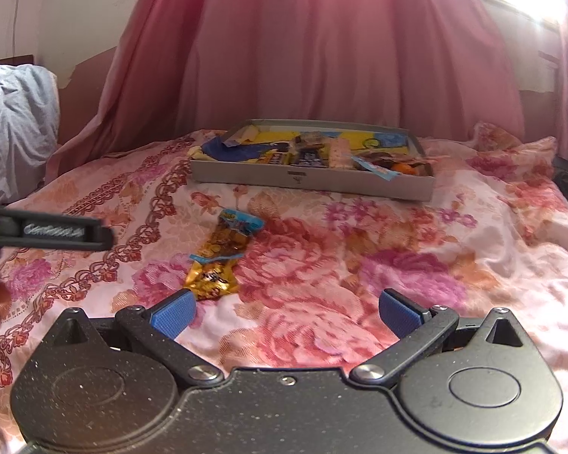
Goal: Organize snacks
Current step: 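Grasp the blue-topped clear snack bag with left tool while right tool grasps the gold candy pack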
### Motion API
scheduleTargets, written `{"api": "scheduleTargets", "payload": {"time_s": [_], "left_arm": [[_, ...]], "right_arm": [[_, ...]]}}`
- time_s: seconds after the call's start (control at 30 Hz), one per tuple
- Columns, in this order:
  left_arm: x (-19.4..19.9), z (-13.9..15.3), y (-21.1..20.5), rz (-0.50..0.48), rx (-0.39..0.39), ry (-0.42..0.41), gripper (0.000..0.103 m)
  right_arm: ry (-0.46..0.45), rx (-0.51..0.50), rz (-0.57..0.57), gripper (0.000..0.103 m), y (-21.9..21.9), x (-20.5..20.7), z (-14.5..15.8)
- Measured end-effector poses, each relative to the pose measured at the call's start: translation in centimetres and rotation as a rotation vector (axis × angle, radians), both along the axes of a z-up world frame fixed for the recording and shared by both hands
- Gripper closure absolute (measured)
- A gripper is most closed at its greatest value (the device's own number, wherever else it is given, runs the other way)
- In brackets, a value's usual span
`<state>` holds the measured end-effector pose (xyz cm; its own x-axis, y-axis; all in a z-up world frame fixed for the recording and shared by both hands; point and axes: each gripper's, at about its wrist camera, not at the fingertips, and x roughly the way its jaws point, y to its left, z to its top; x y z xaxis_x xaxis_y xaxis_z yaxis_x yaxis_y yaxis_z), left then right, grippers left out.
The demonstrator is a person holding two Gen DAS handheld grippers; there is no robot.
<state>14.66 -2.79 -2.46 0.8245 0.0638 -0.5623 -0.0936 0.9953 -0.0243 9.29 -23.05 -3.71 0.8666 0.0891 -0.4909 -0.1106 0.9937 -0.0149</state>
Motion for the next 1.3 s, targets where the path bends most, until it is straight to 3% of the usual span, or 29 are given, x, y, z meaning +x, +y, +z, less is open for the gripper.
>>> {"api": "scheduleTargets", "payload": {"time_s": [0.33,0.47,0.73,1.03,1.17,1.3], "left_arm": [[6.4,0.1,0.0,-0.086,-0.062,0.053,0.0],[8.9,-0.5,-1.0,-0.181,-0.048,0.063,0.0],[13.5,-2.4,-3.4,-0.329,-0.096,0.114,0.001],[17.6,-4.6,-5.3,-0.422,-0.112,0.215,0.0],[18.6,-5.7,-5.9,-0.434,-0.067,0.288,0.003],[18.9,-6.0,-5.7,-0.443,-0.043,0.303,0.009]], "right_arm": [[-0.031,-0.137,0.242,0.001,3.4,3.5,-1.5],[0.001,-0.123,0.222,0.001,4.8,5.9,-3.4],[0.038,-0.115,0.27,0.003,7.7,9.8,-6.0],[0.103,-0.066,0.215,0.013,7.6,12.1,-7.1],[0.1,-0.076,0.212,0.018,7.7,12.0,-7.3],[0.09,-0.074,0.207,0.022,7.8,11.9,-7.2]]}}
